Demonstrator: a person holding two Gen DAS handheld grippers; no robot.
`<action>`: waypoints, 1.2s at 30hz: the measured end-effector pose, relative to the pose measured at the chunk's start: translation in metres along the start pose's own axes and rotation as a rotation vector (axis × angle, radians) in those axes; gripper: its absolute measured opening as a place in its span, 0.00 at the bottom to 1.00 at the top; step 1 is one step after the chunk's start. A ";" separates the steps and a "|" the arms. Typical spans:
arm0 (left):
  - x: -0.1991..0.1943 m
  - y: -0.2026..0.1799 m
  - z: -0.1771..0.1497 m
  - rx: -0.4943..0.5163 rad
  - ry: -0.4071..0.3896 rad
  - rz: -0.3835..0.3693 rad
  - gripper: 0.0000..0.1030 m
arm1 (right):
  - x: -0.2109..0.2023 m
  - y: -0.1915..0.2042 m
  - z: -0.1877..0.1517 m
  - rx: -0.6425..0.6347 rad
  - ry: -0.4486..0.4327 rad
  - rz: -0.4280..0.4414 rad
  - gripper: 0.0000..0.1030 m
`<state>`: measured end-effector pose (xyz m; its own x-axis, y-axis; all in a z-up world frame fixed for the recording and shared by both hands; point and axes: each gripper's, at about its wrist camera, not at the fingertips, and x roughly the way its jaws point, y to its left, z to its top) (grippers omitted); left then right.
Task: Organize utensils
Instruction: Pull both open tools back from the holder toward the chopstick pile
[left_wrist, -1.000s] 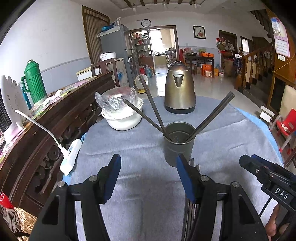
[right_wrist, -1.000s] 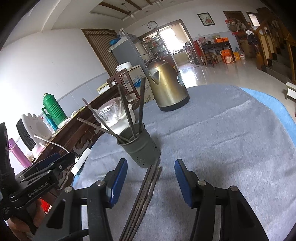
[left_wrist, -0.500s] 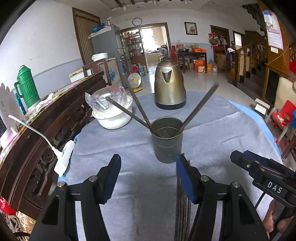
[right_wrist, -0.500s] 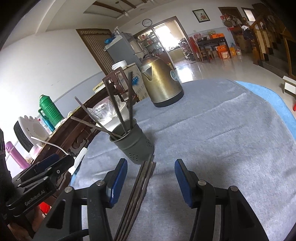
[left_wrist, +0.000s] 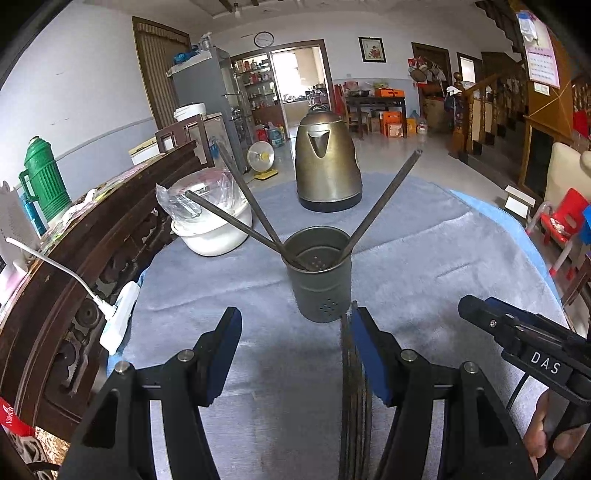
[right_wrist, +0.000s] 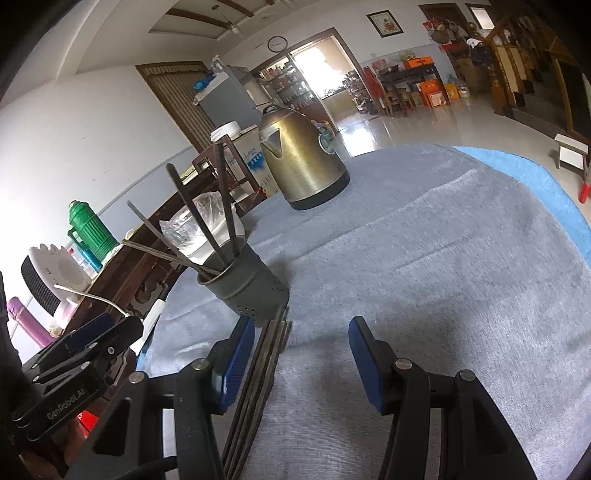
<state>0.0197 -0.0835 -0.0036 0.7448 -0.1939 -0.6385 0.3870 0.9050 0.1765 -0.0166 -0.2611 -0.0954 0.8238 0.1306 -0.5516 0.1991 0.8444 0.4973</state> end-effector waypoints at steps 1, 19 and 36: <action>0.001 0.000 0.000 0.000 0.002 -0.001 0.61 | 0.001 0.000 0.000 0.001 0.001 -0.001 0.56; 0.028 0.007 -0.008 -0.020 0.059 -0.007 0.61 | 0.025 -0.008 -0.010 0.012 0.057 -0.018 0.56; 0.064 0.028 -0.023 -0.100 0.146 -0.089 0.61 | 0.044 -0.001 -0.018 -0.009 0.108 -0.028 0.56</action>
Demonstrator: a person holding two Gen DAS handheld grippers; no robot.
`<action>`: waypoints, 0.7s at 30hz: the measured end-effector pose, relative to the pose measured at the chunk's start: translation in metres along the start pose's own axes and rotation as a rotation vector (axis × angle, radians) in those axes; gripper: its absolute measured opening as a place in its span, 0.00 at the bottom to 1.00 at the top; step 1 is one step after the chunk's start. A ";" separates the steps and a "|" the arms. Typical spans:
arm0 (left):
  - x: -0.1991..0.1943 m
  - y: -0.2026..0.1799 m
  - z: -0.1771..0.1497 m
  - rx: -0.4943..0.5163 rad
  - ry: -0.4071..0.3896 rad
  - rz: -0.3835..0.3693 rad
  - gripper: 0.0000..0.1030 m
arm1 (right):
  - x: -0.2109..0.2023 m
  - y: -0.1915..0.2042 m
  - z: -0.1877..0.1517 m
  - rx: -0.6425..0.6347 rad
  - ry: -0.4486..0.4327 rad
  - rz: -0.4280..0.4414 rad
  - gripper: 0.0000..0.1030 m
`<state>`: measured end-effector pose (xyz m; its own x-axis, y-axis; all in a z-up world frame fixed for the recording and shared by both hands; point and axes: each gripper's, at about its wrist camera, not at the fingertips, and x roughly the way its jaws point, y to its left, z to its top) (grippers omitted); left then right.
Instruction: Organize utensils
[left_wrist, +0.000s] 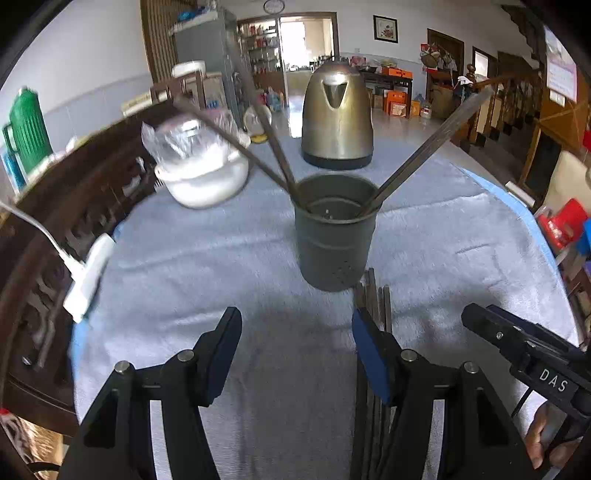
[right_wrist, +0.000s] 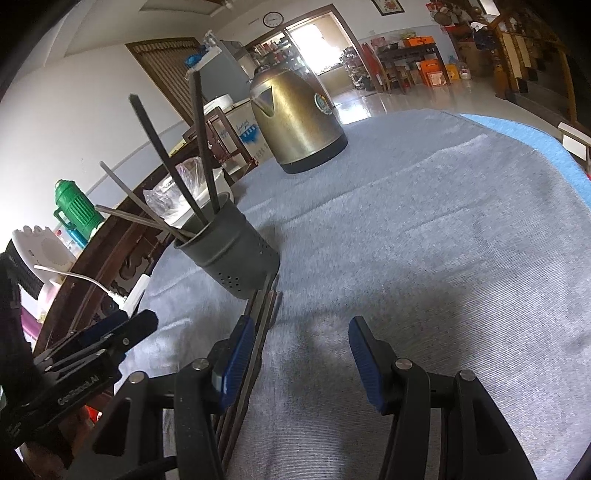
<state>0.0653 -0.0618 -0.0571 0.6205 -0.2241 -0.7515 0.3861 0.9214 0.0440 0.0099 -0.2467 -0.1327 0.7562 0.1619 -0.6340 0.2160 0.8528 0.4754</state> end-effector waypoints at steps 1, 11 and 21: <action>0.004 0.003 -0.002 -0.009 0.012 -0.019 0.61 | 0.001 0.001 -0.001 -0.003 0.003 0.000 0.56; 0.036 0.017 -0.020 -0.092 0.123 -0.176 0.61 | 0.010 0.008 -0.010 -0.029 0.020 -0.010 0.56; 0.055 0.013 -0.030 -0.119 0.159 -0.230 0.61 | -0.013 -0.013 -0.014 0.005 -0.186 -0.044 0.56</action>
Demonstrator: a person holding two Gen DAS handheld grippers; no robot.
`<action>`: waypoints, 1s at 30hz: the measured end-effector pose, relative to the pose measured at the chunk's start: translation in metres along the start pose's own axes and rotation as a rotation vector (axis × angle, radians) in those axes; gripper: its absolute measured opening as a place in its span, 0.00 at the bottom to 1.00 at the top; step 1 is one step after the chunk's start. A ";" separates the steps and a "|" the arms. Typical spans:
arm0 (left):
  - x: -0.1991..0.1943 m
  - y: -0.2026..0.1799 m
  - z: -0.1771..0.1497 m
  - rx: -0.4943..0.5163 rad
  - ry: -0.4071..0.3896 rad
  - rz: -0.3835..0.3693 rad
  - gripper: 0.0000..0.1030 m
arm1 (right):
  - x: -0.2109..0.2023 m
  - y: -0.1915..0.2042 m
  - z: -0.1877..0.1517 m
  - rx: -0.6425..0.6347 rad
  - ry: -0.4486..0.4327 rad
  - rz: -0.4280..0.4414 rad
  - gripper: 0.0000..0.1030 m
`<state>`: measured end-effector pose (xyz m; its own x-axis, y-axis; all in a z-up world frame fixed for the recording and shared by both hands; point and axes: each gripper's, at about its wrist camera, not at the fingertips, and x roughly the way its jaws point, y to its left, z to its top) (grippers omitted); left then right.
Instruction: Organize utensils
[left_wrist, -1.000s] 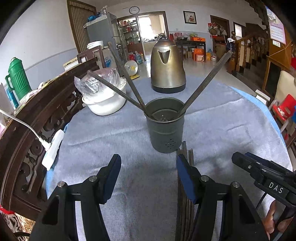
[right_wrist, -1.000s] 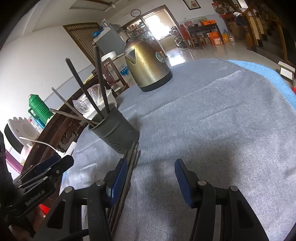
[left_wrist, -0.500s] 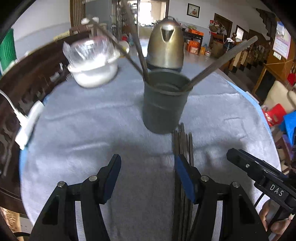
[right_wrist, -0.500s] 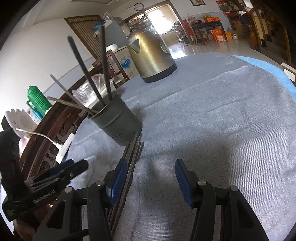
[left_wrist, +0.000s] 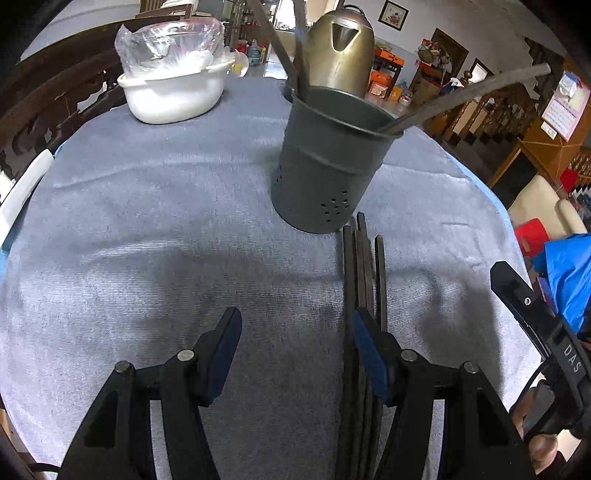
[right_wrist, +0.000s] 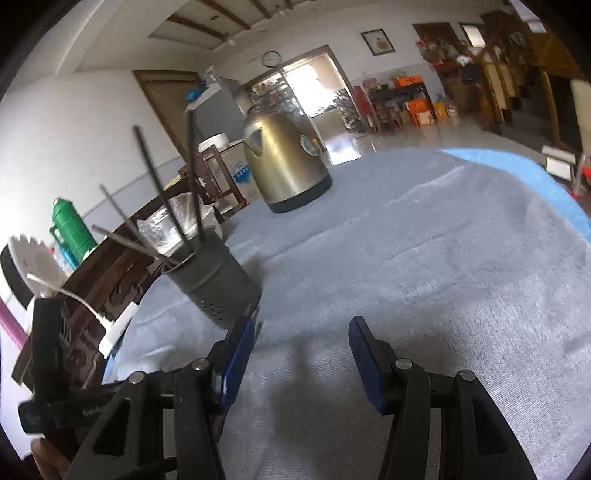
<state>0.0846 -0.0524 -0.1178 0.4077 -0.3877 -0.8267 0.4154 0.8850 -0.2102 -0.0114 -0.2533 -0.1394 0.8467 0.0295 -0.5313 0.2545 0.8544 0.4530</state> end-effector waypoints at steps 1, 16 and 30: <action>0.000 -0.002 0.000 0.008 0.000 0.001 0.61 | 0.002 -0.002 0.000 0.012 0.011 0.002 0.56; 0.018 -0.024 0.004 0.075 0.051 0.093 0.61 | 0.006 0.000 0.001 0.018 0.096 0.025 0.56; 0.010 -0.003 -0.001 0.049 0.053 0.131 0.61 | 0.008 0.008 -0.002 0.008 0.142 0.023 0.56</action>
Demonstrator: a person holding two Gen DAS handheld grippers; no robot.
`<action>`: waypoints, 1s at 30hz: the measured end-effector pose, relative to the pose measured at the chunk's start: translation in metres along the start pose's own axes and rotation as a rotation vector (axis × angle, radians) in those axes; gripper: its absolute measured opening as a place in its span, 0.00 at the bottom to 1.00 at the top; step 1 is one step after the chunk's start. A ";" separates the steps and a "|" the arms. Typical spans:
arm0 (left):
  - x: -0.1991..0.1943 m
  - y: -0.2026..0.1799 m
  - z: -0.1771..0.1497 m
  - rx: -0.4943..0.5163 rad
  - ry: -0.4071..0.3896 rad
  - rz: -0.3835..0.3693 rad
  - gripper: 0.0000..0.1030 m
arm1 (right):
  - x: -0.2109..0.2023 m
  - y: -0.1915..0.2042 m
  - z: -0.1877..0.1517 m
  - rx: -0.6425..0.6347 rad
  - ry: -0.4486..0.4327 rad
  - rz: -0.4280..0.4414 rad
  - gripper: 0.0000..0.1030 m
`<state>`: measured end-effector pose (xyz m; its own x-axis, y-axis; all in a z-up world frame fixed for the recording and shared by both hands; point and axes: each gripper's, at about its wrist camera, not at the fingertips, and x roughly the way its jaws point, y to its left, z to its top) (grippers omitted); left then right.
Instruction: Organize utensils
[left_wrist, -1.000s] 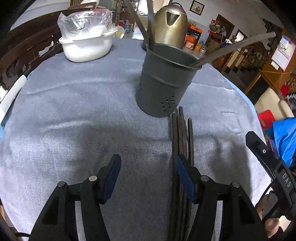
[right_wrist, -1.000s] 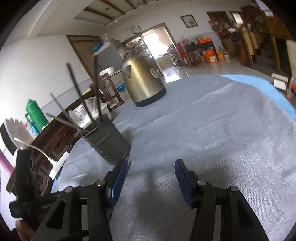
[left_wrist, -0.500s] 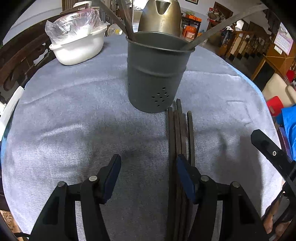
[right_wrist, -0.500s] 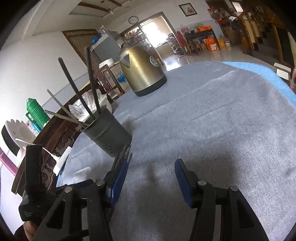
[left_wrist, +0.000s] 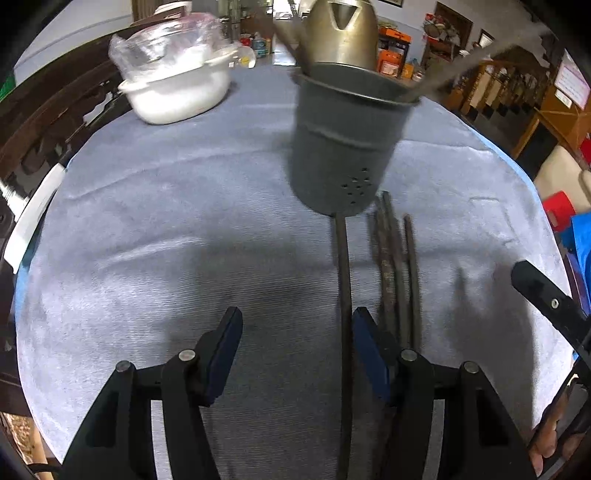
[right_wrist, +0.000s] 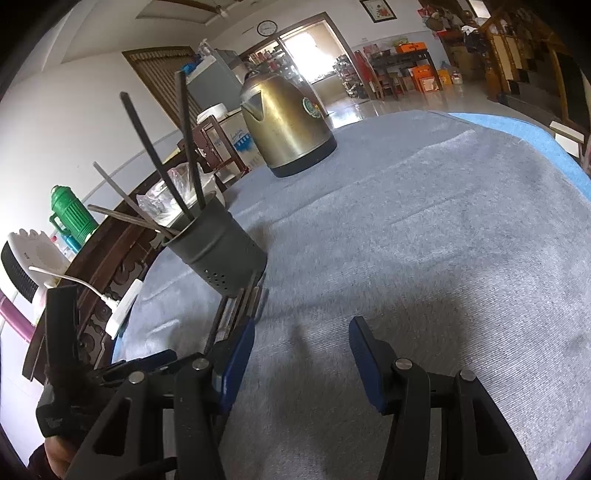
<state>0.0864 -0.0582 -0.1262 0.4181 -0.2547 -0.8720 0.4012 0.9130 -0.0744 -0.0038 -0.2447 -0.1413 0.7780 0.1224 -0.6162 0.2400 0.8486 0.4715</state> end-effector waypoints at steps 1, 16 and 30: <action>-0.001 0.005 0.000 -0.010 0.000 0.006 0.60 | 0.000 0.001 0.000 -0.002 0.002 0.002 0.56; -0.011 0.020 -0.007 -0.045 -0.006 -0.065 0.44 | 0.047 0.059 -0.022 -0.171 0.259 -0.017 0.29; -0.012 0.015 -0.013 -0.039 -0.001 -0.089 0.44 | 0.059 0.083 -0.026 -0.274 0.306 -0.149 0.24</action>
<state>0.0771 -0.0369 -0.1229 0.3829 -0.3358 -0.8606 0.4045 0.8985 -0.1706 0.0469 -0.1539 -0.1554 0.5284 0.1008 -0.8430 0.1413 0.9687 0.2043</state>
